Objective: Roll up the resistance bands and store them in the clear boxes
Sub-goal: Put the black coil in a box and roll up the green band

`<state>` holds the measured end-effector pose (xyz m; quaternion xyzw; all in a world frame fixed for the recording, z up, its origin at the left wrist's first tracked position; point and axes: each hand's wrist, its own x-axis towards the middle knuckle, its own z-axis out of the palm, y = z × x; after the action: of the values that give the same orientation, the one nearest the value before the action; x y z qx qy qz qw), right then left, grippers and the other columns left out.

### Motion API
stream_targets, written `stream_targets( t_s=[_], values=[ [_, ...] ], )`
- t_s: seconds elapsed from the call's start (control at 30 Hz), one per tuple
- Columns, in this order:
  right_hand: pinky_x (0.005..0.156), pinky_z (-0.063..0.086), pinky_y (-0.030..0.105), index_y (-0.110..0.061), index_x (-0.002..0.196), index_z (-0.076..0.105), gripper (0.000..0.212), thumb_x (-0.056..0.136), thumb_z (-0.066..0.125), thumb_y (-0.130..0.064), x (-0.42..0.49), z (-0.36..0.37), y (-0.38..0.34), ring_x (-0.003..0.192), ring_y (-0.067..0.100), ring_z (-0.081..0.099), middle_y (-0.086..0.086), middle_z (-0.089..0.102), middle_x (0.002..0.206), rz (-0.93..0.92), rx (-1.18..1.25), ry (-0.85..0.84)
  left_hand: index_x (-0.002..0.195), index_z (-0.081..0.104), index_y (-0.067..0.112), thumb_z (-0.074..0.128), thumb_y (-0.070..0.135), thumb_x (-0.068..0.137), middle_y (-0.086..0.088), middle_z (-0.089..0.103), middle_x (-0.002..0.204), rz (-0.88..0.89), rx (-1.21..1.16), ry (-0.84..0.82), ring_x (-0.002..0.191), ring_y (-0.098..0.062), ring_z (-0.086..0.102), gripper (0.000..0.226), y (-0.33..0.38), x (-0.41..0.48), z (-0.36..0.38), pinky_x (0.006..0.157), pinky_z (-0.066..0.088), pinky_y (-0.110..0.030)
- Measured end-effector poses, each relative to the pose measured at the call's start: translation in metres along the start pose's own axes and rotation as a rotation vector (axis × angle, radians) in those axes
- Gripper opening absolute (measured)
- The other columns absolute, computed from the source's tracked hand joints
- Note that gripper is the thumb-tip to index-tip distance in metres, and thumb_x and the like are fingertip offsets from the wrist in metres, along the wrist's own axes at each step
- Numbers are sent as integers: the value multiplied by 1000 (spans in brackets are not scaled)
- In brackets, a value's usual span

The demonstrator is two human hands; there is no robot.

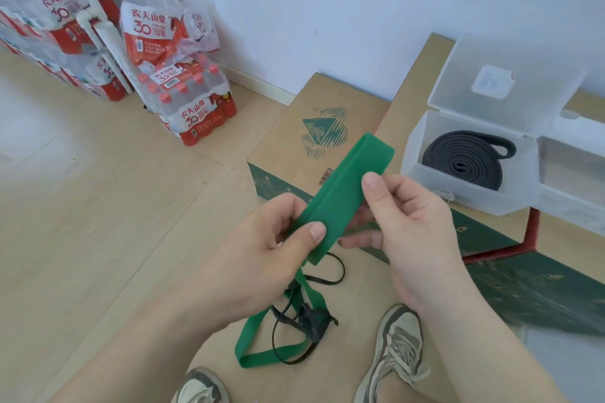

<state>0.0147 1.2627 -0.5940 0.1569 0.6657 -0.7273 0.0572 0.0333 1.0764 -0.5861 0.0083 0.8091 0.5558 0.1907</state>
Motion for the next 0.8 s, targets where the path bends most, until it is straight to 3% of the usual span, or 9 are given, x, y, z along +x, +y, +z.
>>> stream_targets(
  t_s=[0.07,0.13,0.23,0.33,0.43,0.57,0.67,0.73,0.8],
  values=[
    [65,63,37,-18,94,71,16,93,76,-33,4,-5,9,71,18,72,8,76,86,-24,-236,115,96,64,24,54,36,104,-16,71,94,26,-29,8,89,-35,65,17,7,-4,0,80,53,-54],
    [76,56,20,-29,97,65,21,87,82,-28,3,-12,13,80,5,66,-4,70,91,-179,-487,171,98,66,25,50,39,105,-14,72,92,27,2,-4,86,-35,66,22,9,-4,-2,77,53,-54],
    [107,42,15,-30,124,64,52,84,69,3,-4,-12,12,128,4,56,-15,65,125,-486,-687,-118,100,69,28,51,39,104,-7,73,88,15,73,-41,80,-27,69,21,6,-3,-8,77,58,-52],
    [122,33,27,-29,129,69,65,75,54,5,-11,-7,13,140,5,50,-21,66,132,-464,-668,-421,91,67,29,55,36,102,-4,68,78,28,159,-26,62,-12,57,18,3,-3,-9,61,50,-39],
    [112,43,25,-31,129,70,57,80,65,-1,-11,-12,11,126,6,61,-19,70,122,-348,-639,-477,96,65,35,65,32,97,2,72,80,38,116,84,65,-17,63,3,-1,-4,-8,61,52,-40],
    [89,45,8,-33,123,74,59,71,95,-17,-14,-18,6,108,0,68,-17,71,110,-209,-647,-484,101,57,38,73,26,94,6,76,82,17,-9,116,66,-19,66,21,-8,-2,-11,64,55,-47],
    [86,52,15,-39,108,77,43,71,95,-27,-15,-13,6,99,0,70,-19,74,103,-192,-654,-387,106,59,36,69,28,96,7,75,82,17,-24,57,70,-21,68,16,-5,-2,-7,71,58,-52],
    [85,58,25,-35,99,77,39,69,97,-22,-10,-15,4,91,5,73,-13,77,97,-154,-592,-364,110,61,37,63,32,98,6,75,88,13,-17,27,81,-24,71,13,-6,0,-4,80,58,-52],
    [79,62,31,-32,94,77,40,65,98,-16,-6,-19,1,84,9,75,-8,79,92,-83,-551,-388,115,62,37,58,20,101,10,75,99,2,23,26,96,-17,71,23,-8,2,-5,92,57,-48]
  ],
)
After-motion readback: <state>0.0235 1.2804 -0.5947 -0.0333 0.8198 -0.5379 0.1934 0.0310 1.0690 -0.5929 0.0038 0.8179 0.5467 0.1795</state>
